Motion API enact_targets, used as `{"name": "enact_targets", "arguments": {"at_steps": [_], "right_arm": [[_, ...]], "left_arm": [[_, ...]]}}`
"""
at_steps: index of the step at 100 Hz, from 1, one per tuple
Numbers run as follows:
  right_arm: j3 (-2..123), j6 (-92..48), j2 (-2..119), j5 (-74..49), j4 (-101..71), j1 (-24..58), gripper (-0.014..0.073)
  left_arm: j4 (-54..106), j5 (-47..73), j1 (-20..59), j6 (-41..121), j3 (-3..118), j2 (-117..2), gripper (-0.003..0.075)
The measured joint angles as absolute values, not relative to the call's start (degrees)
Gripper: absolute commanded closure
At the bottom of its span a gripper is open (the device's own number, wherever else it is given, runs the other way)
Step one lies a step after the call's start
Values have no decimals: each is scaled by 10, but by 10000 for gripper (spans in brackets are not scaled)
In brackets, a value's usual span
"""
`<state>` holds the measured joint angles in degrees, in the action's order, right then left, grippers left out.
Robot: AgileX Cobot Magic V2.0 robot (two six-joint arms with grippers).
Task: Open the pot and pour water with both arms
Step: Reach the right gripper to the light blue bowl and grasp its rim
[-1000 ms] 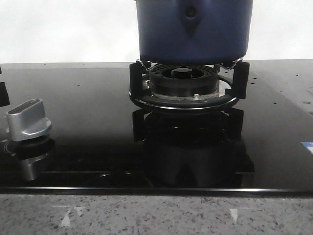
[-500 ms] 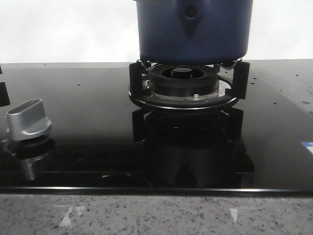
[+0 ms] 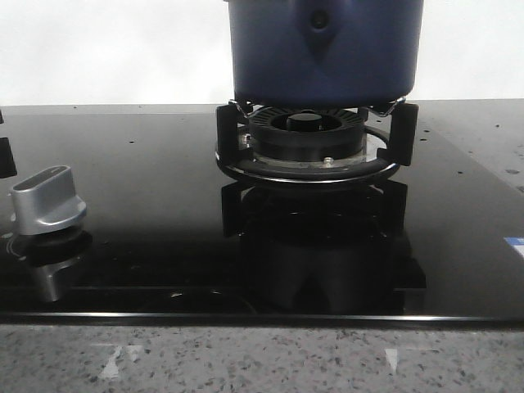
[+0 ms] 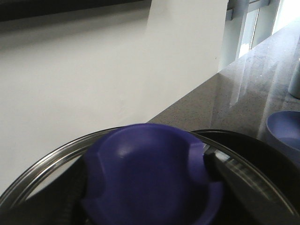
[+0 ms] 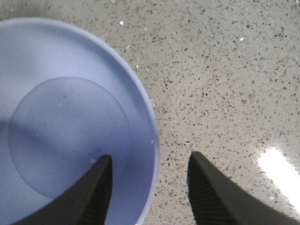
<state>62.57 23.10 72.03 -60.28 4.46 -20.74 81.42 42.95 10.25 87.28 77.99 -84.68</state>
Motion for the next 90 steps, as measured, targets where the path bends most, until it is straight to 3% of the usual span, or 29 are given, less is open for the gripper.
{"name": "enact_targets", "arguments": {"at_steps": [31, 56, 90], "right_arm": [[626, 232, 740, -598, 20, -211, 267], [626, 232, 743, -586, 17, -211, 418], [602, 233, 744, -574, 16, -211, 429]], "left_arm": [[814, 430, 102, 873, 780, -847, 406], [814, 430, 102, 873, 780, -847, 406], [814, 430, 102, 873, 780, -847, 406]]}}
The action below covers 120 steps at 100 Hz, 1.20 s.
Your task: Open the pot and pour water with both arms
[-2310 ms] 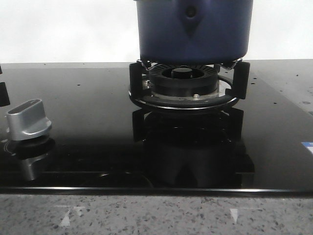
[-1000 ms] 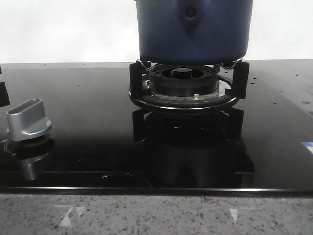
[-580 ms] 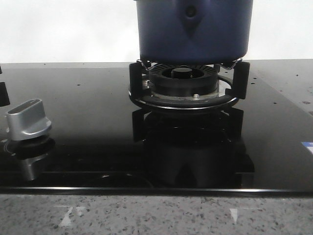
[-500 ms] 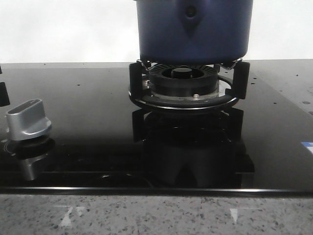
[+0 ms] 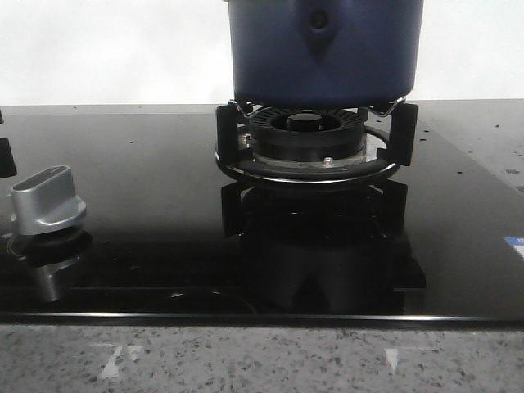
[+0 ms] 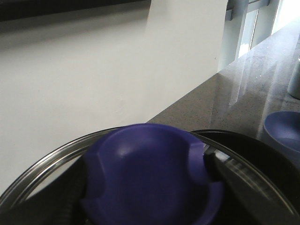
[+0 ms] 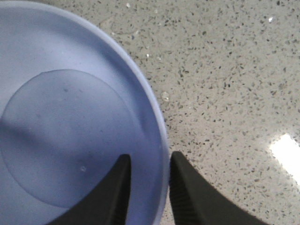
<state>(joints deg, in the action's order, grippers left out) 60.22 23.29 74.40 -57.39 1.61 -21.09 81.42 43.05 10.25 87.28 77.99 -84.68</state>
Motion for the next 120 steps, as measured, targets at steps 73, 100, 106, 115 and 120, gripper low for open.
{"name": "enact_targets", "arguments": {"at_steps": [73, 100, 106, 115, 120], "right_arm": [[706, 226, 727, -571, 15, -181, 668], [847, 192, 726, -614, 0, -98, 668], [870, 185, 726, -620, -13, -85, 668], [903, 170, 727, -631, -42, -73, 668], [921, 162, 732, -638, -55, -66, 668]], "left_arm": [[814, 432, 102, 873, 780, -847, 406], [814, 431, 102, 873, 780, -847, 406], [814, 431, 102, 873, 780, -847, 406], [815, 430, 102, 873, 780, -847, 406], [815, 430, 102, 873, 780, -847, 406]]}}
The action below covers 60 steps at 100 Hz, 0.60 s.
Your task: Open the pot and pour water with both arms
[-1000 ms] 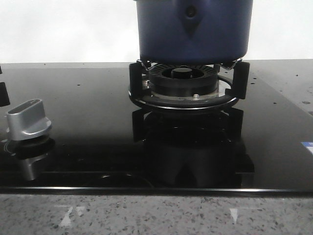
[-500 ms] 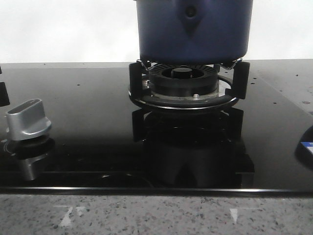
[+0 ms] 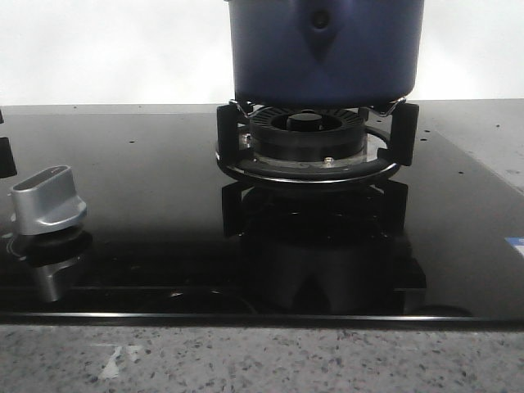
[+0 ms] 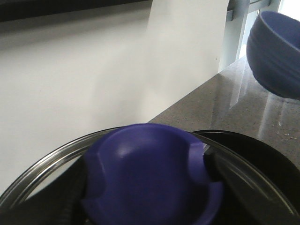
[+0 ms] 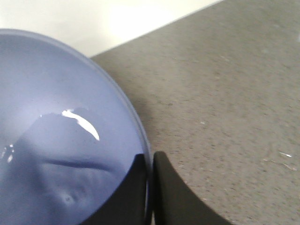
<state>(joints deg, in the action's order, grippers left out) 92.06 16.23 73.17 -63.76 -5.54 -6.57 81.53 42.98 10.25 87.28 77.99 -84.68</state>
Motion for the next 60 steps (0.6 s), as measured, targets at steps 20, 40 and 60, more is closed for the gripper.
{"name": "enact_targets", "arguments": {"at_steps": [20, 40, 60], "right_arm": [[974, 148, 770, -642, -80, -27, 668], [998, 144, 820, -627, -82, 35, 666], [999, 129, 857, -580, -83, 84, 656]], "left_arm": [[828, 430, 102, 873, 780, -847, 406], [847, 427, 102, 873, 780, -847, 406], [847, 425, 102, 873, 780, -847, 406]]}}
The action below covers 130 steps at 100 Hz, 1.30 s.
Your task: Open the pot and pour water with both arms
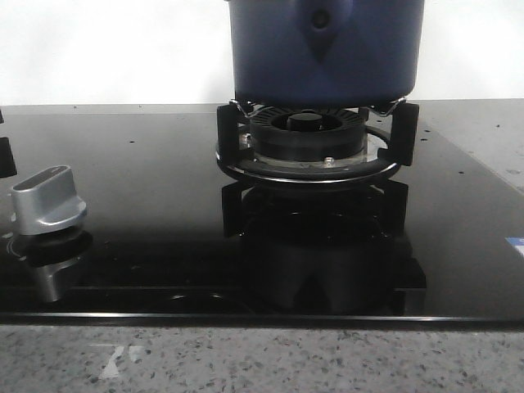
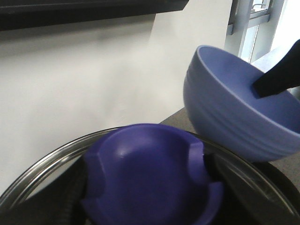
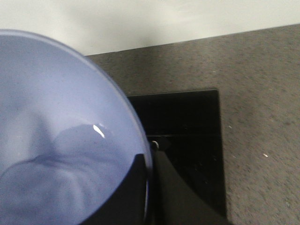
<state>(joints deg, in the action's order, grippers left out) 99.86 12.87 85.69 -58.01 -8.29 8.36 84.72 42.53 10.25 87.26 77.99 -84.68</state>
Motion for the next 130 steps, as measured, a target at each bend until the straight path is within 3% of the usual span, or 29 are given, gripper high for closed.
{"name": "enact_targets", "arguments": {"at_steps": [36, 104, 130], "right_arm": [[999, 121, 876, -497, 53, 147, 656], [999, 121, 893, -421, 148, 159, 647], [999, 120, 905, -381, 266, 208, 647]], "left_arm": [[847, 425, 100, 873, 780, -847, 406], [847, 424, 48, 873, 780, -847, 406], [847, 424, 47, 873, 780, -847, 406]]}}
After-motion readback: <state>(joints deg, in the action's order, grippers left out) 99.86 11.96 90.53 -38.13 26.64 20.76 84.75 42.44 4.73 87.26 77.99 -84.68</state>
